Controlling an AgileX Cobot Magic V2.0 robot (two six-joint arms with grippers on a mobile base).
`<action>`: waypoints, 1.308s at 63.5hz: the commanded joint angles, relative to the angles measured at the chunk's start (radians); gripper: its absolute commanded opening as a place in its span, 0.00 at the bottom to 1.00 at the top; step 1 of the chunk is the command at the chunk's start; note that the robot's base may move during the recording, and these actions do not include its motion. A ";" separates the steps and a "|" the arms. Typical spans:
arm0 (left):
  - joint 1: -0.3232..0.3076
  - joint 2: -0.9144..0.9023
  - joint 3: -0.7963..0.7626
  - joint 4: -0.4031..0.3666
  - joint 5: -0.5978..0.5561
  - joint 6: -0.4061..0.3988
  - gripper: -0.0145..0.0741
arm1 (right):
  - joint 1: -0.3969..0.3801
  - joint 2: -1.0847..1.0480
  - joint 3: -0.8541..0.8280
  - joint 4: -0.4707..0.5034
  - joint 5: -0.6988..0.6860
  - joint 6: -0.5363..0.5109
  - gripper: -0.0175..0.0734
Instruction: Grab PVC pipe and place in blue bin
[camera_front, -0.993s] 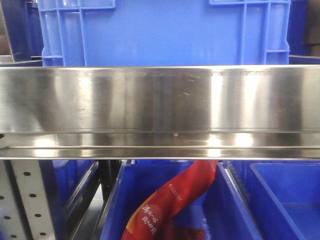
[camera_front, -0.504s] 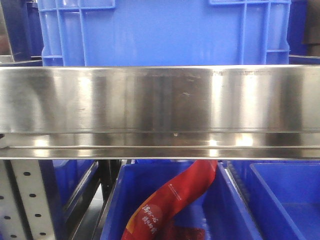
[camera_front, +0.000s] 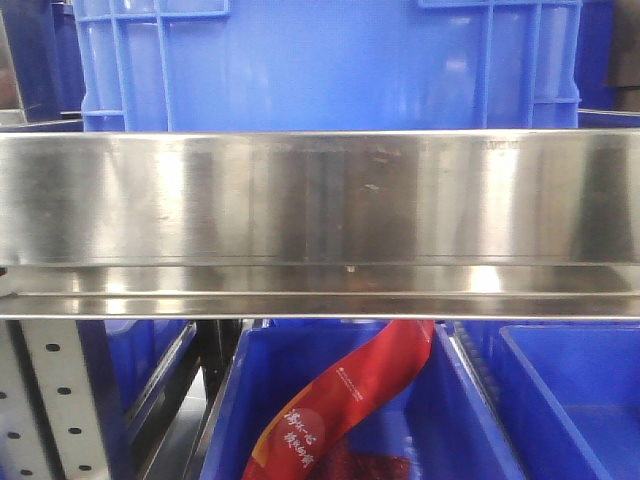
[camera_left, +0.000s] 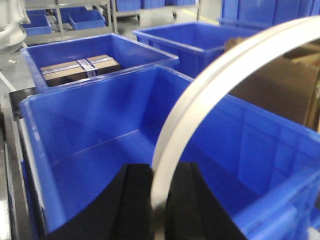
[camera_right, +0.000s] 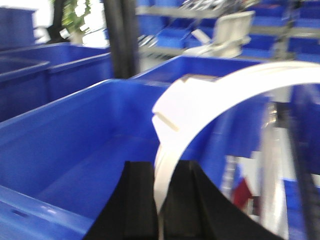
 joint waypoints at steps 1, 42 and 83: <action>-0.014 0.087 -0.100 0.025 0.027 -0.025 0.04 | 0.046 0.083 -0.075 0.000 0.006 -0.009 0.01; 0.062 0.413 -0.397 0.037 0.054 -0.218 0.04 | 0.080 0.597 -0.654 0.039 0.455 0.054 0.01; 0.070 0.430 -0.397 0.036 0.059 -0.220 0.43 | 0.080 0.666 -0.675 0.059 0.442 0.054 0.53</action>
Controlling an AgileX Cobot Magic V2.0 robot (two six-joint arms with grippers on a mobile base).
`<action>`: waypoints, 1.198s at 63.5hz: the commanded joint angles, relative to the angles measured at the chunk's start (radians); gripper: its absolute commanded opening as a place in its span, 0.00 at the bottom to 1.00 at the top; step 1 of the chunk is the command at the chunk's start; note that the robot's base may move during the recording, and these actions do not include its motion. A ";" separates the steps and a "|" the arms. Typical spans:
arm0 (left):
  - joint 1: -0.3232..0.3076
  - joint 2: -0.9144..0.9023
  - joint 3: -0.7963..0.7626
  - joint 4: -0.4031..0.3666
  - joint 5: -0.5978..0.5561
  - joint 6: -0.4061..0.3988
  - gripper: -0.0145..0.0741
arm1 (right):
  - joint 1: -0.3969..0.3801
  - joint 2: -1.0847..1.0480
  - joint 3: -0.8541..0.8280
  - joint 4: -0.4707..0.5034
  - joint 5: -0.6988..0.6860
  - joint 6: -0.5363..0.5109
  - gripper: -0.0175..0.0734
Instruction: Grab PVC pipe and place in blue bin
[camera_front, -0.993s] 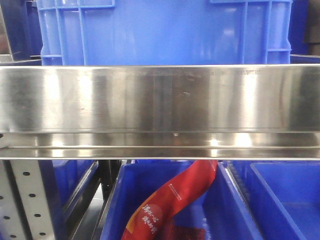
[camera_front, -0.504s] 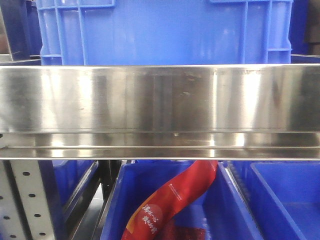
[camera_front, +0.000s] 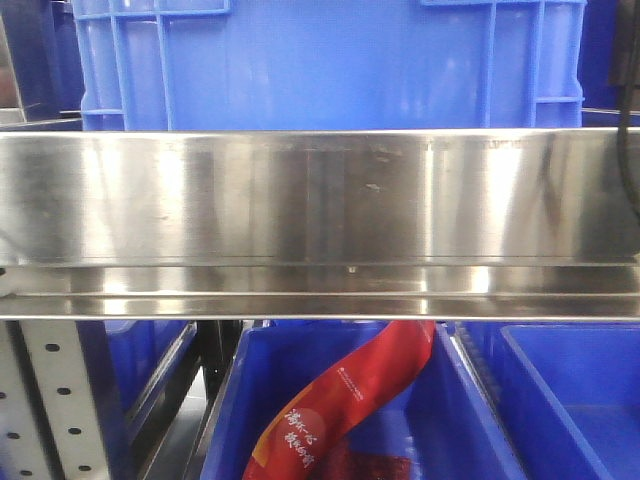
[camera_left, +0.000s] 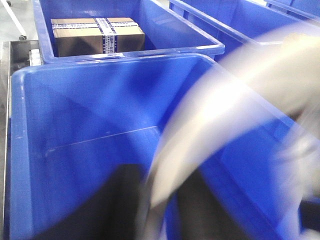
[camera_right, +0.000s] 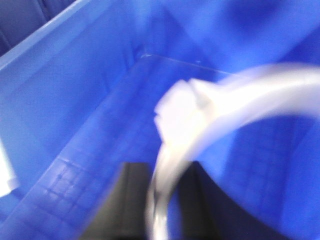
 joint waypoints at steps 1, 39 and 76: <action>0.000 -0.002 -0.013 -0.005 -0.023 -0.006 0.45 | 0.003 -0.005 -0.010 -0.001 -0.015 0.002 0.55; 0.000 -0.057 -0.013 0.001 -0.001 -0.004 0.04 | 0.000 -0.070 -0.011 0.004 0.010 0.002 0.04; -0.012 -0.376 0.283 0.016 -0.112 -0.004 0.04 | -0.002 -0.372 0.280 -0.009 -0.275 0.002 0.01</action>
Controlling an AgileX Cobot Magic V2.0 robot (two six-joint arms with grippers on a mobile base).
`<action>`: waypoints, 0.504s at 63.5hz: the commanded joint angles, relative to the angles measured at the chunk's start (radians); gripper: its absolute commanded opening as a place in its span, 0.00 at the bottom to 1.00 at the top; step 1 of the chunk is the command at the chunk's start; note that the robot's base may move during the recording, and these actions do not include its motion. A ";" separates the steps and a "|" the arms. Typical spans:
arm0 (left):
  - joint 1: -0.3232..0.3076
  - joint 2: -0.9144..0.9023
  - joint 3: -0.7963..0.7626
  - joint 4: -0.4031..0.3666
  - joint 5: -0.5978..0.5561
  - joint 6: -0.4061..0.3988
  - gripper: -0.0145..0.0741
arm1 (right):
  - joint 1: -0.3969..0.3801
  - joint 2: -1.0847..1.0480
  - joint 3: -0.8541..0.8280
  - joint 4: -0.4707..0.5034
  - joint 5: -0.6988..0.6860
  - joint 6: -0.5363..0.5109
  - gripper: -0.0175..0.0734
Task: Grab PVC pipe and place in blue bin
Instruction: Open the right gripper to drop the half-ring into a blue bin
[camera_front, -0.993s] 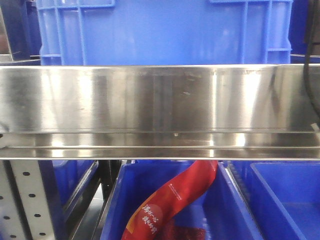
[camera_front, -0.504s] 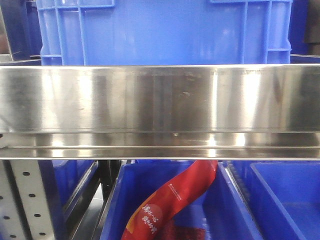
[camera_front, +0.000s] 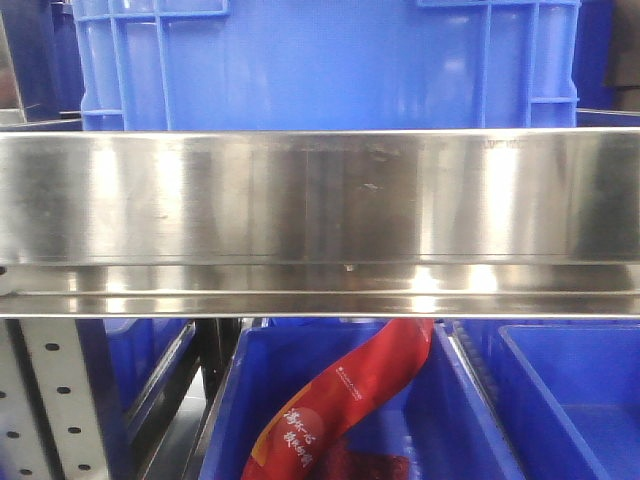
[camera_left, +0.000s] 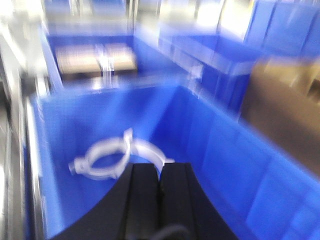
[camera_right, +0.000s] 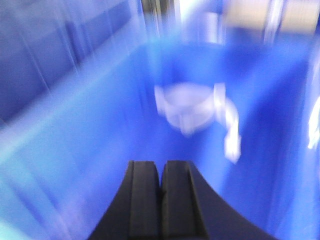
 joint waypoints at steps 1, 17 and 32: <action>-0.008 -0.089 0.118 0.001 -0.096 -0.003 0.04 | -0.002 -0.076 0.107 -0.023 -0.110 0.000 0.01; -0.008 -0.367 0.548 0.014 -0.417 -0.003 0.04 | -0.002 -0.316 0.474 -0.095 -0.372 0.000 0.01; -0.008 -0.598 0.886 0.014 -0.510 -0.003 0.04 | -0.002 -0.528 0.752 -0.095 -0.433 0.000 0.01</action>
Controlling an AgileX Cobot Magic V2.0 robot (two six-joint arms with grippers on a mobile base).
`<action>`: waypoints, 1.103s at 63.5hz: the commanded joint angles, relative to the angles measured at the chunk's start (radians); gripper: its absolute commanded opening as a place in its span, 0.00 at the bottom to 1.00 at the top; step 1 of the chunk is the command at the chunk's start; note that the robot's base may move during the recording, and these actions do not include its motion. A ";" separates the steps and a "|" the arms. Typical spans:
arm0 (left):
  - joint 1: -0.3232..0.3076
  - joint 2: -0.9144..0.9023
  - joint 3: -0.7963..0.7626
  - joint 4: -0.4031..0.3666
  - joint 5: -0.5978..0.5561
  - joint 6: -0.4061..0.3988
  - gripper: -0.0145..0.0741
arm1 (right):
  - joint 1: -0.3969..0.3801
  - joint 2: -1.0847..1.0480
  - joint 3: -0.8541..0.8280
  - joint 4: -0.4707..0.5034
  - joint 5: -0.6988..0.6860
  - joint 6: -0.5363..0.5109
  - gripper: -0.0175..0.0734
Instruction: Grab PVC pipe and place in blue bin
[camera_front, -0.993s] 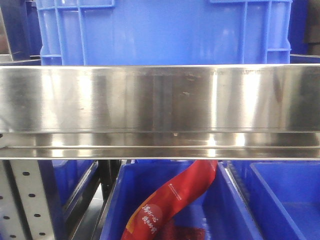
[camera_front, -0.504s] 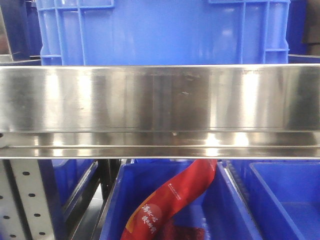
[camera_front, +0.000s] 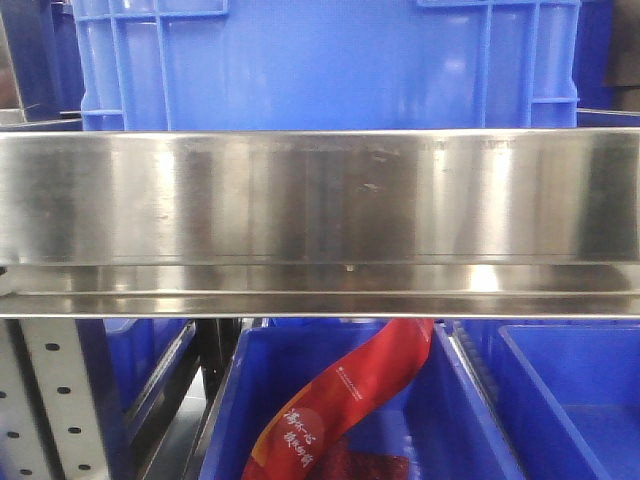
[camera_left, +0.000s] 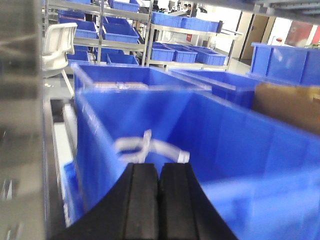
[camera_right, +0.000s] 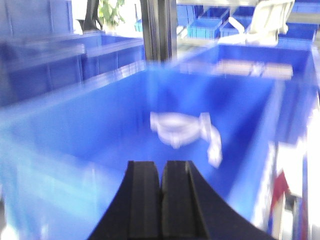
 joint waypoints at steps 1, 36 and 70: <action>-0.008 -0.081 0.096 0.003 -0.038 -0.003 0.04 | -0.002 -0.079 0.079 -0.011 -0.049 0.000 0.01; -0.008 -0.258 0.216 0.003 -0.036 -0.003 0.04 | -0.002 -0.278 0.149 -0.011 -0.087 0.000 0.01; -0.008 -0.258 0.216 0.003 -0.036 -0.003 0.04 | -0.085 -0.382 0.264 -0.015 -0.099 -0.092 0.01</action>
